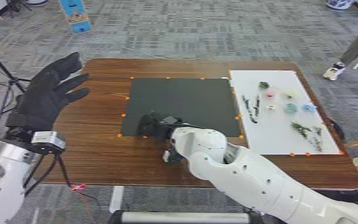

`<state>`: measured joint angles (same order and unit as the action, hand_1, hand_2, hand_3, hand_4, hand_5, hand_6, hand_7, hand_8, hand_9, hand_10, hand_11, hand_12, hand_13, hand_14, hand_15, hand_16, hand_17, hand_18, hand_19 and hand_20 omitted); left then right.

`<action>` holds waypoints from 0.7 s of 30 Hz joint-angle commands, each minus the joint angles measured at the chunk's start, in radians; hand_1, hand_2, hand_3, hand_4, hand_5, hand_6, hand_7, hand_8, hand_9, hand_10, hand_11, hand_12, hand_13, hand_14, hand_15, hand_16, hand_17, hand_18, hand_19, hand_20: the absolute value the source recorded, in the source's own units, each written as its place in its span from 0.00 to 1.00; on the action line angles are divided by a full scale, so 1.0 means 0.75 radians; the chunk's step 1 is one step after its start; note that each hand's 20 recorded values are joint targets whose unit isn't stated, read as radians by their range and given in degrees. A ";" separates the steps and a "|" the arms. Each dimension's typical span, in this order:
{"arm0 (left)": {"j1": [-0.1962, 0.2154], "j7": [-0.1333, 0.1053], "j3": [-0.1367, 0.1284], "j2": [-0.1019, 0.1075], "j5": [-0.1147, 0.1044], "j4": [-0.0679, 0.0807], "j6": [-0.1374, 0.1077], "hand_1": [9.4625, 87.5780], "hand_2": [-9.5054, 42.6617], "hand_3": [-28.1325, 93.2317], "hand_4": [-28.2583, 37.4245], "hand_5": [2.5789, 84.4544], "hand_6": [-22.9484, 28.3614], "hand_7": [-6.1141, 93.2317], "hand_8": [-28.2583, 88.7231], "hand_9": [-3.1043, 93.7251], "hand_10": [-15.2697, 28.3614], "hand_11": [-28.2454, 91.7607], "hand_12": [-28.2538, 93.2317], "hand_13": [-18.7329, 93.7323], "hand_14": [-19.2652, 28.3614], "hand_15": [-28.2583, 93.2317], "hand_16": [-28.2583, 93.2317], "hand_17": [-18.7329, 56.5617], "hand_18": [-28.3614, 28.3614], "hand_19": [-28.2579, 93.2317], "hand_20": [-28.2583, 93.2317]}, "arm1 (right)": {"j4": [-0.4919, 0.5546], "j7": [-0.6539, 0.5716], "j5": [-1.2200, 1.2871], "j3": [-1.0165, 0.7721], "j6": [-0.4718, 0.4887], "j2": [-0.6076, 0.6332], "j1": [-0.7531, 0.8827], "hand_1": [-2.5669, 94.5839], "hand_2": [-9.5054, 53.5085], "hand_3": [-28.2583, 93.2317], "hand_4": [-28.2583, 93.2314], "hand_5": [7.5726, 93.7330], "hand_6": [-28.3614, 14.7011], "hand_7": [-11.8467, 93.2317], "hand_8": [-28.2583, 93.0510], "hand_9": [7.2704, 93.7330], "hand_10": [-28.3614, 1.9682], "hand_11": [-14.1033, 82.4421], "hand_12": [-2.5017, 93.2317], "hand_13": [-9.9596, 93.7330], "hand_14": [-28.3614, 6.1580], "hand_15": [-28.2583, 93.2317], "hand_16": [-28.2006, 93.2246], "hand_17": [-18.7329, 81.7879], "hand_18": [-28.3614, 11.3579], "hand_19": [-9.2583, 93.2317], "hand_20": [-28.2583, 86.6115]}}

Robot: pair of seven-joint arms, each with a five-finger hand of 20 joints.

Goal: Arrange flowers

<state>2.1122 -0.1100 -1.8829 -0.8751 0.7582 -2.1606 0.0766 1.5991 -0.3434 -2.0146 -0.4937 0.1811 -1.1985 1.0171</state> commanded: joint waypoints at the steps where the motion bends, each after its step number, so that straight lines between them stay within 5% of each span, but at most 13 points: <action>1: -0.002 -0.006 -0.004 -0.009 0.001 -0.005 -0.007 0.25 0.01 0.69 0.00 0.20 0.46 0.28 0.13 0.20 0.52 0.36 0.42 0.31 0.67 0.35 0.28 0.08 0.98 0.60 0.24 | 0.017 -0.015 -0.009 -0.002 0.013 0.014 0.002 0.17 0.74 1.00 0.21 0.51 0.62 0.25 0.13 0.93 0.63 0.84 0.38 0.91 0.57 0.96 0.54 0.69 0.10 1.00 0.84; 21: 0.004 -0.005 -0.006 -0.014 0.001 -0.008 -0.016 0.23 0.00 0.71 0.00 0.21 0.47 0.25 0.15 0.20 0.52 0.35 0.41 0.30 0.67 0.33 0.27 0.08 0.96 0.58 0.25 | 0.013 -0.021 -0.023 -0.019 0.048 0.013 0.023 0.17 0.74 1.00 0.20 0.51 0.62 0.25 0.13 0.93 0.62 0.83 0.38 0.91 0.57 0.96 0.54 0.69 0.10 1.00 0.84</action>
<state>2.1095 -0.1106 -1.8817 -0.8756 0.7582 -2.1600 0.0747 1.6070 -0.3468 -2.0192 -0.5002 0.1926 -1.1948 1.0250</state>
